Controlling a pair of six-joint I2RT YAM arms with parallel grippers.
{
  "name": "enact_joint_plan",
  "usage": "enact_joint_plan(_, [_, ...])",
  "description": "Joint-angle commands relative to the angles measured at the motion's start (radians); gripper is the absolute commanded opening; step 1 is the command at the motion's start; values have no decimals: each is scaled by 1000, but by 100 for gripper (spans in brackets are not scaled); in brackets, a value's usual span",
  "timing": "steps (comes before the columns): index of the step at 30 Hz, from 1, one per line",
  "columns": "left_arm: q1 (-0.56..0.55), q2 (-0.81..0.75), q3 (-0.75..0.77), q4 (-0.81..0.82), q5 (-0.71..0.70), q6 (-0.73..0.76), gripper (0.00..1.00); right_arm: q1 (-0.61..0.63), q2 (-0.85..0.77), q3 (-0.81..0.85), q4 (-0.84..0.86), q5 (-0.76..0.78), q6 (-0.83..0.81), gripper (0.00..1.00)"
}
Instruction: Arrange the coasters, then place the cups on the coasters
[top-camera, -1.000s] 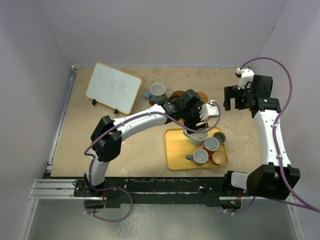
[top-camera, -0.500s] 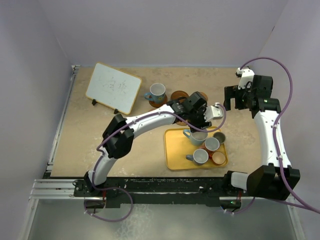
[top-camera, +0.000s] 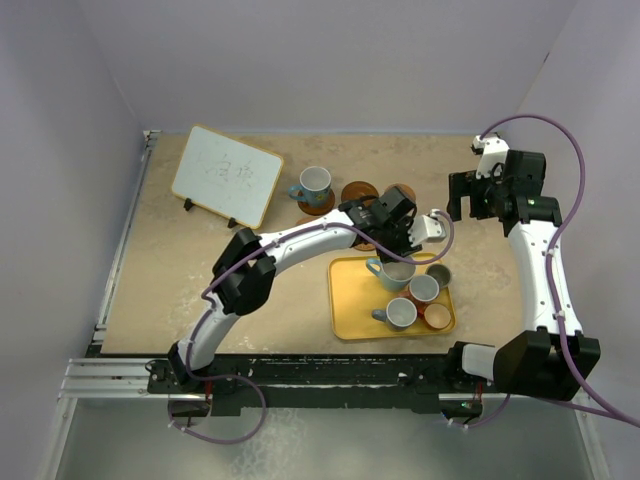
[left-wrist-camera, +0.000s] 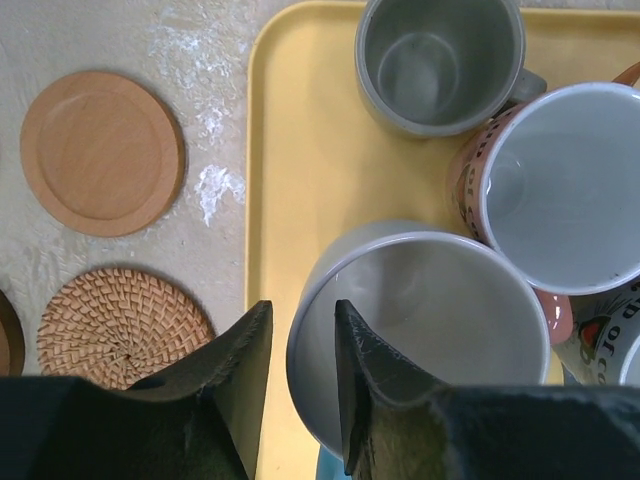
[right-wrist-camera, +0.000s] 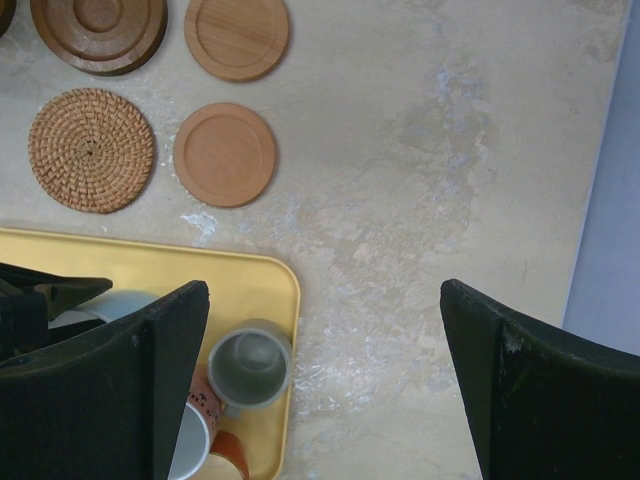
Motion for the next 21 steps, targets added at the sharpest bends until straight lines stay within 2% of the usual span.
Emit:
enact_joint_plan(1, [0, 6, 52, -6, 18, 10, 27, -4, -12, 4, 21, -23, 5, 100])
enact_joint_plan(14, [1, -44, 99, -81, -19, 69, 3, -4, -7, 5, 18, -21, 3, 100])
enact_joint_plan(21, [2, -134, 93, -122, -99, 150, 3, -4, -4, 3, 20, -20, 2, 100])
